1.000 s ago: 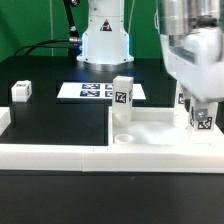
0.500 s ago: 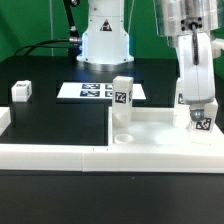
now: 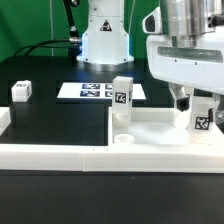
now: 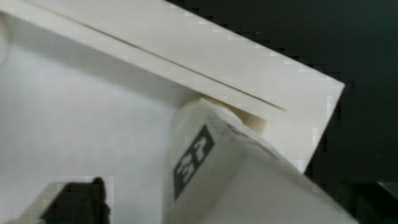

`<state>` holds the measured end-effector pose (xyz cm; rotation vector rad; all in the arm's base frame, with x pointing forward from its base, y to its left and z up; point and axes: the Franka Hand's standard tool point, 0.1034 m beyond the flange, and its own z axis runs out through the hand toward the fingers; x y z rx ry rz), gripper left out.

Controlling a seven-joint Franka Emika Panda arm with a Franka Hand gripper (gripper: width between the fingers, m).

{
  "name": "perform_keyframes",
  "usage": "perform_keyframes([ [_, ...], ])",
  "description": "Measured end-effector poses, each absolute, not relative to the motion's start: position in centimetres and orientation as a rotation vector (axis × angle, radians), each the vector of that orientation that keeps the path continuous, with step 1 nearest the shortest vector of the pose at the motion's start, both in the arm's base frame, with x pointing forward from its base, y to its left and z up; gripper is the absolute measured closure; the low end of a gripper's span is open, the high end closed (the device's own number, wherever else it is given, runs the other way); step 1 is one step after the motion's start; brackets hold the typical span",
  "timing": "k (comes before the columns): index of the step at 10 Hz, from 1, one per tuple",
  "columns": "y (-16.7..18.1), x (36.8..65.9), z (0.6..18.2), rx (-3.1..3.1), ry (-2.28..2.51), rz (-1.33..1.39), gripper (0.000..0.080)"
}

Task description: Assemble square table

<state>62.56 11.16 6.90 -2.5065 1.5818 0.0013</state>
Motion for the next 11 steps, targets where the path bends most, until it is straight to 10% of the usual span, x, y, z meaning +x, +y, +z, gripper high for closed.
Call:
perform_keyframes([
  [7, 11.97, 62.9, 7.2, -3.002, 0.631, -0.121, 0.015],
  [11, 11.9, 62.85, 7.13, -2.942, 0.845, -0.109, 0.0506],
])
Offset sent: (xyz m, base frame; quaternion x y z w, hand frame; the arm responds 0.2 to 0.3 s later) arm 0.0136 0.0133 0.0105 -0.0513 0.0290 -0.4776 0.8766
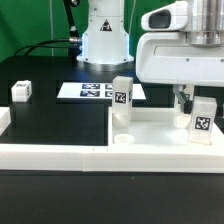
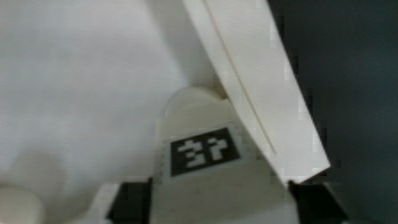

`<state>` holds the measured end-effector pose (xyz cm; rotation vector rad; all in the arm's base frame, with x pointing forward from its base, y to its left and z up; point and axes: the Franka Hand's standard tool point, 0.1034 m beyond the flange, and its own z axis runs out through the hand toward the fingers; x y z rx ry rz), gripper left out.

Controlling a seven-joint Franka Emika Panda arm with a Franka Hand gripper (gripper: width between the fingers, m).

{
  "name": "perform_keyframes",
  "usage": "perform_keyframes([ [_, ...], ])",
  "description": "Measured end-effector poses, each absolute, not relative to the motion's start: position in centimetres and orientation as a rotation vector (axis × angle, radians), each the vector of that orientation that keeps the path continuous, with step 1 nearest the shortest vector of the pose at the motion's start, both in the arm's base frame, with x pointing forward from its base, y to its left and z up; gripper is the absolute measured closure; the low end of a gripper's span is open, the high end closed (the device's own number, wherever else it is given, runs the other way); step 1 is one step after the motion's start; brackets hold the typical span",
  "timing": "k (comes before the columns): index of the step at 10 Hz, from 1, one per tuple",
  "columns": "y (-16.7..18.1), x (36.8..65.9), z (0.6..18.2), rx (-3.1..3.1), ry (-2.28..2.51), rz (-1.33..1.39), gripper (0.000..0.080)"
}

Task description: Assemble square table

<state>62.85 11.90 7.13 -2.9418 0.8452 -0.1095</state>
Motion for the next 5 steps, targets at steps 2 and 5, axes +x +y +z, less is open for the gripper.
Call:
perform_keyframes([
  [2, 11.8, 62.85, 7.09, -2.843, 1.113, -0.095, 0.0506],
  [5, 11.83, 62.74, 6.98, -2.46, 1.772, -0.012, 0.0506],
])
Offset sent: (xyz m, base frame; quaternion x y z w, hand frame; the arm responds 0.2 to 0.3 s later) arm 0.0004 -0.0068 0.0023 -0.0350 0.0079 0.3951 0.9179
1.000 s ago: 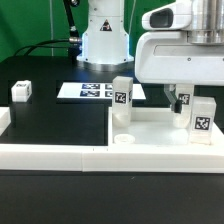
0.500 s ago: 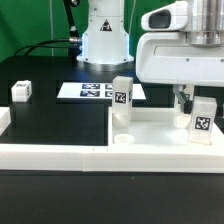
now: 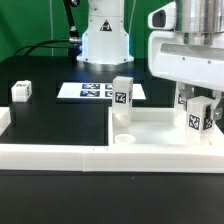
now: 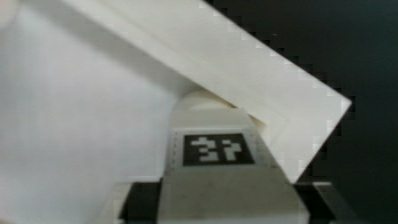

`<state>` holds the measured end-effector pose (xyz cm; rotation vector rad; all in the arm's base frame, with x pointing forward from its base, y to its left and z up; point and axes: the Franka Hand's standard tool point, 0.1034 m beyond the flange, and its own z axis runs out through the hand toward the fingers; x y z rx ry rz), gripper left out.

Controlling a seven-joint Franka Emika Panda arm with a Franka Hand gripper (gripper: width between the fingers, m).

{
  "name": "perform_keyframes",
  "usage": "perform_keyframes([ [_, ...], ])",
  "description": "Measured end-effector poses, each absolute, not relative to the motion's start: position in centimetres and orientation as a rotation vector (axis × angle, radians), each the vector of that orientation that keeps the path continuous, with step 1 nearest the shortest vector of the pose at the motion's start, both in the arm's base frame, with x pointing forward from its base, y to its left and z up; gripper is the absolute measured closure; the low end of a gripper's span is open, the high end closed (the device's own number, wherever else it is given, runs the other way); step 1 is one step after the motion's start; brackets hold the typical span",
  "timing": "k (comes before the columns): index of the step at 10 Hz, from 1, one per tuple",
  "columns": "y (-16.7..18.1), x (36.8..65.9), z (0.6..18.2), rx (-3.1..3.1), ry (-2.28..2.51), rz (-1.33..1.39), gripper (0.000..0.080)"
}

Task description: Assemble square table

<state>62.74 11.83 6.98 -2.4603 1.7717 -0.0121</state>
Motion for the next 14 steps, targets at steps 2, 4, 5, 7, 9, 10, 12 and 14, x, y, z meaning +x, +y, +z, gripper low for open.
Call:
perform_keyframes([
  [2, 11.86, 62.9, 6.93, -2.095, 2.127, 0.072, 0.0506],
  [4, 11.98, 62.91, 6.91, -1.879, 2.301, 0.109, 0.0506],
  [5, 12.0, 62.93, 6.91, -1.843, 2.329, 0.109, 0.0506],
  [7, 11.98, 62.91, 6.88, -1.882, 2.298, 0.104, 0.0506],
  [9, 12.01, 62.96, 7.09, -2.198, 1.973, 0.031, 0.0195],
  [10, 12.08, 62.72, 7.35, -2.357, 1.763, -0.018, 0.0164],
  [12, 11.89, 62.33, 7.34, -2.506, 1.546, -0.065, 0.0152],
  [14, 11.93, 62.24, 7.17, -2.679, 1.29, -0.101, 0.0151],
])
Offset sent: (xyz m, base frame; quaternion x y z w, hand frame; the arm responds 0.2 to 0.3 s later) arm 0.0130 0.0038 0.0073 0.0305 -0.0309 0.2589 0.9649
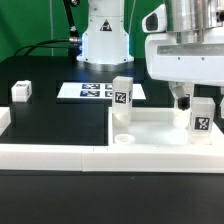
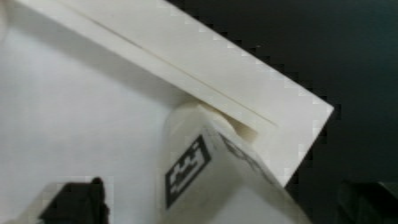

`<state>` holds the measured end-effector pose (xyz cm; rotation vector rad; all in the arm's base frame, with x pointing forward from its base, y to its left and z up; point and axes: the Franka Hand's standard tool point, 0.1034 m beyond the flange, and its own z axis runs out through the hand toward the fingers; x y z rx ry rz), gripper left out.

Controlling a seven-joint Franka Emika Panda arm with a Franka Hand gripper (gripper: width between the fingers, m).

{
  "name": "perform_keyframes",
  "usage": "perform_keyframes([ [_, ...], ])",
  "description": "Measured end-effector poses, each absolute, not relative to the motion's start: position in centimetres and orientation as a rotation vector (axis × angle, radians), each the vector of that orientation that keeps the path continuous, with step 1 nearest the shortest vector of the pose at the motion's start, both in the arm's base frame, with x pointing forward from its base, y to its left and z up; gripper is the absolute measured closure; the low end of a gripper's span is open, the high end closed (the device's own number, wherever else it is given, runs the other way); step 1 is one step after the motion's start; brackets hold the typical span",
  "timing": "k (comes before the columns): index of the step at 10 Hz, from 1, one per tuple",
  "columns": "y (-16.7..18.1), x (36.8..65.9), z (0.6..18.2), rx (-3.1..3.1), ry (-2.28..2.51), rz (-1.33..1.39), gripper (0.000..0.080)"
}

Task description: Assemble square table

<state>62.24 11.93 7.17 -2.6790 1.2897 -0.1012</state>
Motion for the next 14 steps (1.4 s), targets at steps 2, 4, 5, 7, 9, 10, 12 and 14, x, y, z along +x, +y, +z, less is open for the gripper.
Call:
perform_keyframes([
  [2, 13.0, 62.2, 7.1, -2.929, 0.877, -0.164, 0.0151],
  [4, 13.6, 63.5, 6.6, -3.129, 0.184, -0.154, 0.0151],
  [5, 13.6, 63.5, 6.6, -3.116, 0.26, -0.161, 0.0166],
  [7, 12.9, 63.6, 6.6, -3.112, 0.353, -0.161, 0.0339],
  [9, 12.1, 63.5, 6.5, -3.074, 0.614, -0.156, 0.0504],
  [10, 12.1, 63.5, 6.5, -3.057, 0.685, -0.155, 0.0504],
  [12, 11.9, 63.5, 6.4, -3.008, 0.856, -0.154, 0.0505],
  [14, 11.7, 63.5, 6.4, -2.948, 1.03, -0.152, 0.0505],
])
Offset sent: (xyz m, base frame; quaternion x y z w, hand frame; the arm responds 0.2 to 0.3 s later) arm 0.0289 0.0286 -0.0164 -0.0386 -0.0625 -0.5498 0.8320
